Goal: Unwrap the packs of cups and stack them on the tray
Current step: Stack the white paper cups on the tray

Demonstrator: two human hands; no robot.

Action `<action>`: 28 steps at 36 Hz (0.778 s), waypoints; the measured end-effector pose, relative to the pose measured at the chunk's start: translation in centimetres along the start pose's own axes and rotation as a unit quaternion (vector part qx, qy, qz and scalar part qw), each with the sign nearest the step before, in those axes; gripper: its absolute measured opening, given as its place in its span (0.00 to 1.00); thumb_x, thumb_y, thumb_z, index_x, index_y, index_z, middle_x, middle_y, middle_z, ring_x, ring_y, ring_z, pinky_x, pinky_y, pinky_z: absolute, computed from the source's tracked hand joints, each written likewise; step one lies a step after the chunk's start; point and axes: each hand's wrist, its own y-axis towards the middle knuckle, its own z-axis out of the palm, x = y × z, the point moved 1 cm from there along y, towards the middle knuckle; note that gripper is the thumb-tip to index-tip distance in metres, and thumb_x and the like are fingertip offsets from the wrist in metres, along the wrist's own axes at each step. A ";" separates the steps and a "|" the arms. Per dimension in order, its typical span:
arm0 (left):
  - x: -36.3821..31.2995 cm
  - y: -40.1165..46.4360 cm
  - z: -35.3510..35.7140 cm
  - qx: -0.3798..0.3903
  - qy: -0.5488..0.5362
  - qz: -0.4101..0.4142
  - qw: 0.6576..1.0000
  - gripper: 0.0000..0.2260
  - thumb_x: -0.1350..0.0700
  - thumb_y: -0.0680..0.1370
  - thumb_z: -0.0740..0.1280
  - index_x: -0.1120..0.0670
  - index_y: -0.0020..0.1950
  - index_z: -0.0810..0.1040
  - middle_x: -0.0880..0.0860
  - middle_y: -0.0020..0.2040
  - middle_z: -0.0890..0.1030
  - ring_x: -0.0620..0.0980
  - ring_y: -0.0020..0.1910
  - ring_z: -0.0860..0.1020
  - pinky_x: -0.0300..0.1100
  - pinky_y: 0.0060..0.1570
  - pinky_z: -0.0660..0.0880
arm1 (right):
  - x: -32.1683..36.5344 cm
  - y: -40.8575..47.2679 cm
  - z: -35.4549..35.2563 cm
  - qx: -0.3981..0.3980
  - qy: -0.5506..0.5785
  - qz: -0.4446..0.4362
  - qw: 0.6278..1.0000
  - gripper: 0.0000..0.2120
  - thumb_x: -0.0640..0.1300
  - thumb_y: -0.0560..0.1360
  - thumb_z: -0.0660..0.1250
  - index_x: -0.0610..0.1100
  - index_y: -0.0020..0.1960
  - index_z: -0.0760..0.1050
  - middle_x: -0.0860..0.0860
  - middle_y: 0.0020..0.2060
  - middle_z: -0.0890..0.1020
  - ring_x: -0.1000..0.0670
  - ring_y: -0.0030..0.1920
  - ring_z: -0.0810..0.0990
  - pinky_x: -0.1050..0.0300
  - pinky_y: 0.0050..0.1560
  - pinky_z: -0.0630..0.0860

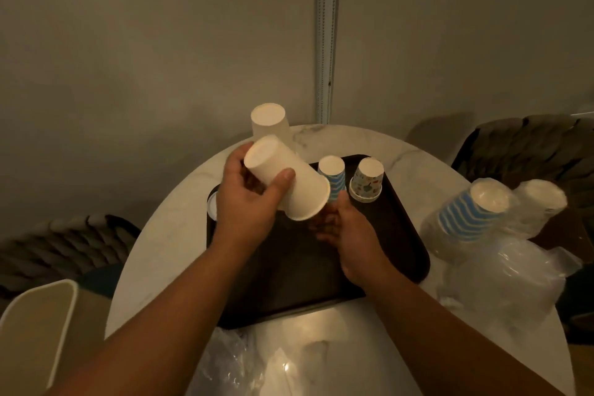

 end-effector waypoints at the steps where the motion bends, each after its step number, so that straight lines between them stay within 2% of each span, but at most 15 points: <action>1: -0.5 0.8 -0.6 -0.012 0.004 0.018 1.000 0.27 0.49 0.68 0.76 0.44 0.64 0.70 0.39 0.56 0.77 0.36 0.54 0.78 0.32 0.51 0.76 | -0.7 0.3 -0.7 -0.021 -0.161 -0.067 0.984 0.25 0.64 0.79 0.53 0.46 0.52 0.78 0.47 0.46 0.83 0.49 0.50 0.81 0.50 0.53 0.75; 2: -1.1 1.6 -1.1 -0.024 0.012 0.035 0.999 0.28 0.46 0.67 0.75 0.43 0.64 0.69 0.38 0.57 0.77 0.36 0.55 0.78 0.35 0.53 0.77 | -1.7 0.6 -1.5 -0.023 -0.334 -0.127 0.934 0.29 0.69 0.76 0.51 0.48 0.53 0.78 0.49 0.48 0.82 0.50 0.52 0.80 0.50 0.54 0.74; 3: -1.7 2.4 -1.4 -0.035 0.023 0.053 0.998 0.29 0.45 0.67 0.74 0.44 0.66 0.68 0.38 0.58 0.76 0.38 0.56 0.77 0.37 0.54 0.77 | -2.9 1.0 -2.3 -0.011 -0.480 -0.148 0.864 0.34 0.73 0.74 0.48 0.49 0.59 0.77 0.49 0.55 0.80 0.49 0.58 0.77 0.49 0.59 0.73; 4: -2.4 3.2 -1.7 -0.044 0.035 0.073 0.996 0.31 0.45 0.68 0.73 0.46 0.69 0.67 0.39 0.59 0.75 0.39 0.57 0.77 0.38 0.55 0.77 | -4.0 1.3 -3.0 0.009 -0.582 -0.130 0.803 0.38 0.74 0.72 0.44 0.51 0.67 0.72 0.47 0.65 0.75 0.45 0.67 0.70 0.46 0.66 0.68; 5: -3.1 4.1 -1.8 -0.053 0.049 0.092 0.993 0.33 0.46 0.69 0.73 0.48 0.71 0.65 0.40 0.60 0.74 0.40 0.57 0.77 0.39 0.55 0.77 | -4.9 1.5 -3.5 0.028 -0.641 -0.095 0.761 0.38 0.74 0.72 0.44 0.54 0.73 0.64 0.47 0.74 0.65 0.42 0.74 0.60 0.42 0.72 0.60; 7: -4.3 5.8 -1.8 -0.065 0.085 0.126 0.986 0.33 0.48 0.72 0.73 0.47 0.73 0.63 0.44 0.60 0.75 0.42 0.57 0.77 0.39 0.54 0.78 | -6.4 1.8 -3.9 0.070 -0.685 -0.046 0.723 0.36 0.73 0.74 0.49 0.58 0.78 0.50 0.49 0.79 0.47 0.40 0.78 0.43 0.37 0.74 0.46; 10: -5.4 7.8 -1.2 -0.068 0.119 0.159 0.978 0.29 0.47 0.73 0.72 0.48 0.71 0.66 0.48 0.61 0.75 0.43 0.54 0.78 0.39 0.52 0.78 | -7.4 1.7 -3.7 0.092 -0.727 -0.032 0.680 0.39 0.72 0.74 0.51 0.59 0.78 0.41 0.48 0.78 0.38 0.38 0.77 0.36 0.33 0.73 0.40; 13: -6.1 8.7 -0.8 -0.084 0.106 0.177 0.975 0.27 0.47 0.73 0.72 0.50 0.69 0.68 0.48 0.59 0.76 0.43 0.52 0.78 0.39 0.49 0.79 | -7.7 1.8 -3.7 0.093 -0.737 -0.022 0.670 0.40 0.72 0.74 0.52 0.59 0.78 0.40 0.48 0.78 0.37 0.38 0.76 0.34 0.32 0.73 0.39; 19: -7.7 9.5 -0.1 -0.128 0.060 0.220 0.965 0.24 0.50 0.74 0.73 0.53 0.65 0.67 0.49 0.55 0.77 0.44 0.49 0.79 0.40 0.47 0.79 | -8.0 1.9 -3.9 0.089 -0.740 -0.023 0.666 0.40 0.73 0.74 0.51 0.60 0.78 0.38 0.49 0.78 0.36 0.38 0.76 0.33 0.33 0.73 0.37; 22: -7.5 10.0 0.7 -0.100 0.078 0.228 0.965 0.23 0.51 0.73 0.73 0.49 0.62 0.66 0.50 0.57 0.77 0.47 0.51 0.80 0.44 0.47 0.80 | -8.1 2.0 -3.9 0.087 -0.740 -0.025 0.667 0.40 0.73 0.74 0.50 0.60 0.78 0.38 0.49 0.78 0.36 0.38 0.76 0.34 0.33 0.72 0.37; 25: -5.3 10.1 1.2 -0.073 0.124 0.202 0.969 0.22 0.50 0.71 0.74 0.44 0.61 0.68 0.52 0.60 0.77 0.49 0.54 0.79 0.47 0.50 0.80 | -8.1 2.0 -4.0 0.087 -0.741 -0.027 0.665 0.40 0.73 0.73 0.50 0.60 0.77 0.38 0.49 0.78 0.36 0.38 0.76 0.34 0.33 0.73 0.37; 28: -2.1 9.8 1.3 -0.049 0.168 0.176 0.969 0.23 0.49 0.71 0.73 0.50 0.64 0.72 0.51 0.61 0.76 0.52 0.57 0.78 0.53 0.54 0.78 | -8.1 2.0 -4.0 0.089 -0.741 -0.024 0.665 0.40 0.73 0.74 0.50 0.60 0.77 0.38 0.49 0.78 0.36 0.39 0.76 0.33 0.34 0.73 0.37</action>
